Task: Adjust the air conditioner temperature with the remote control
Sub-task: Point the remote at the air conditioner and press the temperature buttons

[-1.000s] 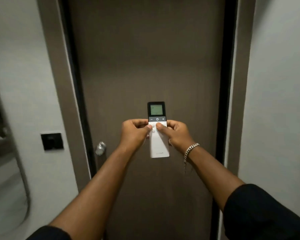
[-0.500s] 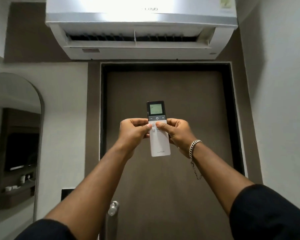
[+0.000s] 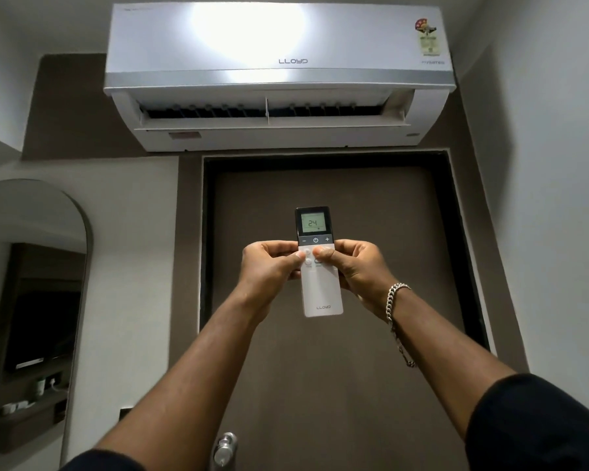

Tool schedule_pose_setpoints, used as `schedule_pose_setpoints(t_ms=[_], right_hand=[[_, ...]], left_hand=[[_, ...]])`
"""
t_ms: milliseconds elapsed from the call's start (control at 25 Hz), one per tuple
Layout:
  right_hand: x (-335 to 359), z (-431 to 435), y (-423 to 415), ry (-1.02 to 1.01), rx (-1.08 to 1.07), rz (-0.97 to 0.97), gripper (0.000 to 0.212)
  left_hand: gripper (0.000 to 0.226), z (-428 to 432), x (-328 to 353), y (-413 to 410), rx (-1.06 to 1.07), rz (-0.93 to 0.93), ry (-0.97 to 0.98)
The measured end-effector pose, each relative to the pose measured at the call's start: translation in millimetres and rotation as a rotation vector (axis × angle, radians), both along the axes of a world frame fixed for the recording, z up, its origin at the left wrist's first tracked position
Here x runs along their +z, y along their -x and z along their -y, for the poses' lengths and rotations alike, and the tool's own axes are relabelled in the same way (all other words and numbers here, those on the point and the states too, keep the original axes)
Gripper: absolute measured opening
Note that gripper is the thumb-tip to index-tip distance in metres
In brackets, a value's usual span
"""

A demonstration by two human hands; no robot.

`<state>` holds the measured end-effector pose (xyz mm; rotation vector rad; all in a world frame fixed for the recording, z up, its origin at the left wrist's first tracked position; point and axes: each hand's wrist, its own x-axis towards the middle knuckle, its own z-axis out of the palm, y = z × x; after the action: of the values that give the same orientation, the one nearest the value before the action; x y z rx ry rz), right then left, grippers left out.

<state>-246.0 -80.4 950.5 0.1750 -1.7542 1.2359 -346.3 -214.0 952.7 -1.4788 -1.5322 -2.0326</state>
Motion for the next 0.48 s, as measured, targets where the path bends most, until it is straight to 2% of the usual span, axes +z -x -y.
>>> schedule_pose_setpoints(t_ms=[320, 400, 480], right_hand=[[5.1, -3.5, -1.9, -0.014, 0.058, -0.035, 0.014], [7.4, -4.3, -2.6, -0.02, 0.063, -0.039, 0.014], [8.3, -5.1, -4.0, -0.017, 0.062, -0.038, 0.016]], left_hand=[[0.018, -3.8, 3.9, 2.3, -0.066, 0.023, -0.025], [0.014, -4.2, 5.6, 1.5, -0.06, 0.004, -0.026], [0.019, -5.5, 6.0, 0.0, -0.063, 0.009, -0.028]])
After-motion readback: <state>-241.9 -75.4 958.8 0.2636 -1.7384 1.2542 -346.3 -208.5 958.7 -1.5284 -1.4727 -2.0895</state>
